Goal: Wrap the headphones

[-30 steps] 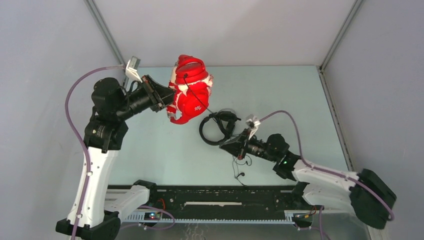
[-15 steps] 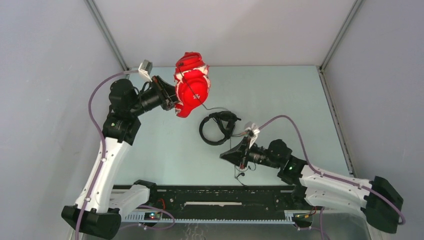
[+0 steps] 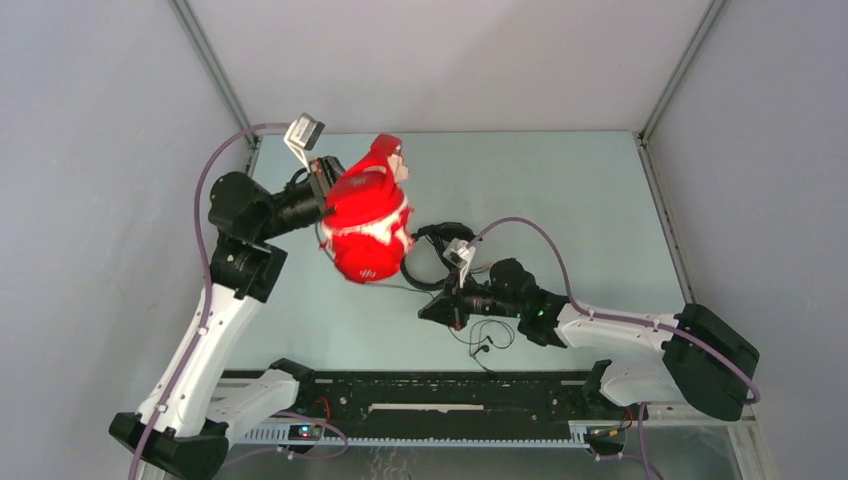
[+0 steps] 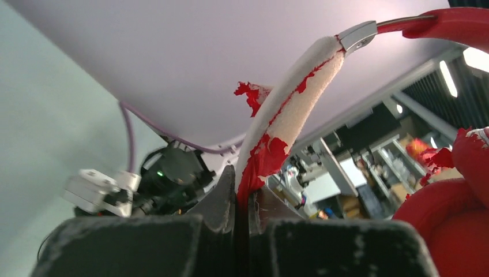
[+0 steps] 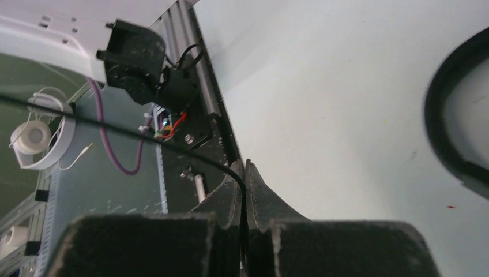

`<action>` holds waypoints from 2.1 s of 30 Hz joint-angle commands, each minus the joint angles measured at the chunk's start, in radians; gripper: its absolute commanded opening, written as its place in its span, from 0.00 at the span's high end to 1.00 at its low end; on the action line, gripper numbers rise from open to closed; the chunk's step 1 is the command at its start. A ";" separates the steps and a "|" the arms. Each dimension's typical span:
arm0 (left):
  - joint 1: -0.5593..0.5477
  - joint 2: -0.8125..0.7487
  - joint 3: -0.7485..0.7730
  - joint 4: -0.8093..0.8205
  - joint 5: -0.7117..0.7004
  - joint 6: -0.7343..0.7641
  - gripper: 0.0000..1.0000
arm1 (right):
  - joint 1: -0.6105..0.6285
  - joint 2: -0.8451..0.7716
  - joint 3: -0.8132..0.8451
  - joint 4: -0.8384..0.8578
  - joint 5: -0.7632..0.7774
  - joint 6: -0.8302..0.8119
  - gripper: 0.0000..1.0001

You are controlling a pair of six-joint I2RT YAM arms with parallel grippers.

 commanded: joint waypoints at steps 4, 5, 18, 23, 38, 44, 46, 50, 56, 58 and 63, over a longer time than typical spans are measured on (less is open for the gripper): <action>-0.106 -0.109 -0.028 0.149 0.148 0.095 1.00 | -0.151 -0.019 0.081 -0.092 -0.087 -0.050 1.00; -0.128 -0.130 -0.040 0.119 0.157 0.142 1.00 | -0.171 -0.028 0.095 -0.121 -0.093 -0.066 1.00; -0.333 -0.061 0.060 -0.780 -0.115 0.943 1.00 | -0.392 -0.264 0.206 -0.524 -0.011 -0.175 1.00; -0.419 -0.008 0.067 -0.881 -0.387 1.025 1.00 | -0.446 -0.401 0.227 -0.637 0.036 -0.173 1.00; -0.544 0.158 0.098 -0.911 -0.998 1.001 1.00 | -0.452 -0.535 0.420 -0.995 0.065 -0.206 1.00; -0.557 0.165 0.091 -0.883 -1.160 0.960 1.00 | -0.435 -0.505 0.486 -1.067 0.036 -0.221 1.00; -0.558 0.171 0.091 -0.878 -1.229 0.938 1.00 | -0.417 -0.499 0.503 -1.088 0.041 -0.223 1.00; -0.558 0.195 0.100 -0.889 -1.348 0.900 1.00 | -0.361 -0.499 0.541 -1.100 0.066 -0.212 1.00; -0.569 0.245 0.145 -0.896 -1.457 0.785 1.00 | -0.210 -0.450 0.573 -1.051 0.123 -0.144 1.00; -0.572 0.256 0.162 -0.899 -1.491 0.725 1.00 | -0.138 -0.409 0.598 -1.060 0.175 -0.131 1.00; -0.579 0.283 0.186 -0.904 -1.521 0.599 1.00 | 0.000 -0.327 0.667 -1.090 0.269 -0.104 1.00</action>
